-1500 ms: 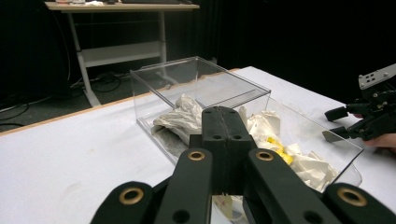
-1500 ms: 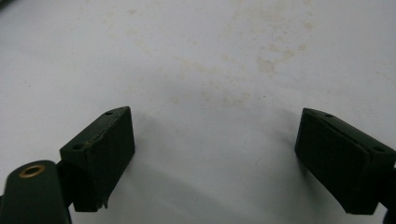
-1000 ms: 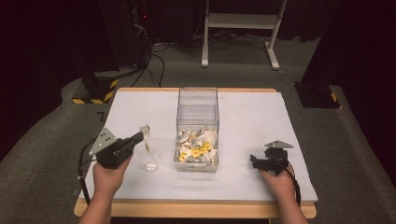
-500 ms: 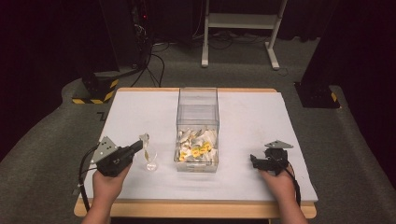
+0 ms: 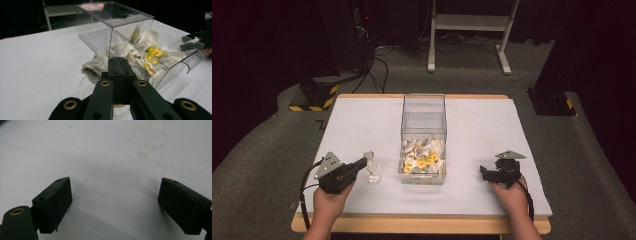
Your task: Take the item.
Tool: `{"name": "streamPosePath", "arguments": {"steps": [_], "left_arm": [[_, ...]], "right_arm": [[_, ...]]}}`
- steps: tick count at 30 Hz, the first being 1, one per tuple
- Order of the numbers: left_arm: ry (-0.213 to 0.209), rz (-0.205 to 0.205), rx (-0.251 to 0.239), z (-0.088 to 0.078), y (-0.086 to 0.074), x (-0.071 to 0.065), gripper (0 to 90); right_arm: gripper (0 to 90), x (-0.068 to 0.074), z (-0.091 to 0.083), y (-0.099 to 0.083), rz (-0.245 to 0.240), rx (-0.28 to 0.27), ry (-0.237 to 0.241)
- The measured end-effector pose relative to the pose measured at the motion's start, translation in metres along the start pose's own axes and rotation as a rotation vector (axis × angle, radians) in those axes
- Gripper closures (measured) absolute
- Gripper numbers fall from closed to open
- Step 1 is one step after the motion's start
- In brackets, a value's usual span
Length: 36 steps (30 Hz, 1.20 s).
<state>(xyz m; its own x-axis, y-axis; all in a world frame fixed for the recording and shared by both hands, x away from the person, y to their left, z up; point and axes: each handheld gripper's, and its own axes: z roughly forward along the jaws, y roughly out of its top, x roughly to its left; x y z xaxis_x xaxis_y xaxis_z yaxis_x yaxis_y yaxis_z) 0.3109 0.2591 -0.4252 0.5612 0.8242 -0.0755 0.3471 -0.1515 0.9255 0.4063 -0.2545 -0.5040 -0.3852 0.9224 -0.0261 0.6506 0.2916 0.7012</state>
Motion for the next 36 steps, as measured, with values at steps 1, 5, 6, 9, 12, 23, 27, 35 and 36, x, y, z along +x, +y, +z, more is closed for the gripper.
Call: {"name": "streamPosePath", "arguments": {"steps": [1,5,6,9,12,23,27,35,36], "left_arm": [[0.003,-0.004,0.001,0.000,0.000,0.000,90.0],[0.005,-0.009,0.002,0.000,-0.001,-0.001,90.0],[0.005,-0.011,0.005,0.001,-0.002,-0.001,90.0],[0.006,-0.014,0.012,0.001,-0.004,-0.001,90.0],[0.004,-0.027,0.008,0.000,-0.006,0.000,90.0],[0.027,-0.052,-0.008,0.001,-0.002,0.007,63.7],[0.066,-0.058,-0.011,0.001,0.000,0.010,54.3],[0.110,-0.075,0.000,-0.002,0.007,0.022,44.5],[0.112,-0.074,-0.001,-0.002,0.008,0.024,44.5]], "right_arm": [[11.9,0.000,0.000,0.000,0.001,0.000,0.000],[12.0,0.000,0.000,0.000,0.000,-0.001,-0.002],[12.0,0.000,0.000,0.000,0.001,-0.001,-0.002],[12.0,0.000,0.000,0.000,0.001,0.000,-0.001],[12.0,0.000,0.000,0.000,0.001,0.000,-0.001],[12.0,0.000,0.000,0.000,0.001,0.000,-0.001],[12.0,0.000,0.000,0.000,0.001,-0.001,-0.002],[12.0,0.000,0.000,0.000,0.001,0.000,-0.001],[12.0,0.000,0.000,0.000,0.001,0.001,-0.001]]}}
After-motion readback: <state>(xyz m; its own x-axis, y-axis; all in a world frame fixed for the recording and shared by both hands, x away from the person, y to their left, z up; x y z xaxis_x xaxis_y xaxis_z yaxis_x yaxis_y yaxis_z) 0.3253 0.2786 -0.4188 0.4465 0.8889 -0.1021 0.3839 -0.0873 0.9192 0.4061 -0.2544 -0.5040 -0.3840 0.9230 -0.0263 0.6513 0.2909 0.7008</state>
